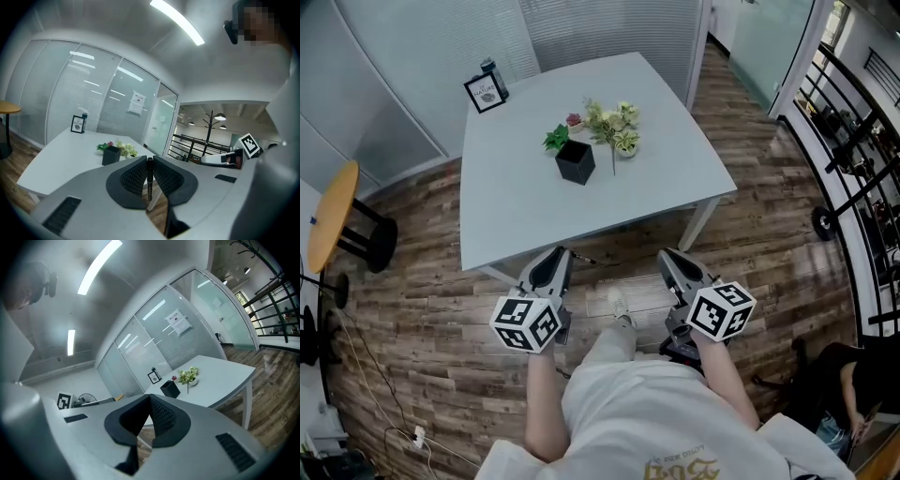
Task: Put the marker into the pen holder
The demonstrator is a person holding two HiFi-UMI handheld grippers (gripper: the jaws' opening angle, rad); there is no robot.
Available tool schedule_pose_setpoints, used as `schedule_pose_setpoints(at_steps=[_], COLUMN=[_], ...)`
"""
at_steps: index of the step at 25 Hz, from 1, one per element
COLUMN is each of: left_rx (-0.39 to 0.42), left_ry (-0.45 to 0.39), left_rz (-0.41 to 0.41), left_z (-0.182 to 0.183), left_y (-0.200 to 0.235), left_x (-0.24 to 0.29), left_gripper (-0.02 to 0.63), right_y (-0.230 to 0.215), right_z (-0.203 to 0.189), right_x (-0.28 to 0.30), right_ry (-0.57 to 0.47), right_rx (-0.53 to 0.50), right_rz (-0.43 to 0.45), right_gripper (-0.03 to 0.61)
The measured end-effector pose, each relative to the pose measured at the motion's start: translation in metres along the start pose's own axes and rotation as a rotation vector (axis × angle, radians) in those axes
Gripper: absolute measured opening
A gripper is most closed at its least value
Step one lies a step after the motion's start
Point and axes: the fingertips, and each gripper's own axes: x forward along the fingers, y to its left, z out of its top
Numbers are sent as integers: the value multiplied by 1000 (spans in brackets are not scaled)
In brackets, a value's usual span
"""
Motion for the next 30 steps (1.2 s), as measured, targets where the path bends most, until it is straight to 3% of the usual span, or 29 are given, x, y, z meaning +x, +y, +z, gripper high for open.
schedule_pose_setpoints(at_steps=[8, 17, 30], left_rx=[-45, -76, -88], left_ry=[8, 32, 41], left_rz=[3, -1, -29], left_z=[15, 59, 91], left_y=[56, 146, 215], left_x=[84, 194, 273], left_gripper=[46, 46, 46], right_y=[-44, -93, -124], right_z=[26, 73, 110], right_x=[90, 218, 318], right_ry=[63, 115, 123], right_rx=[2, 10, 2], right_rz=[2, -14, -42], right_gripper=[17, 17, 17])
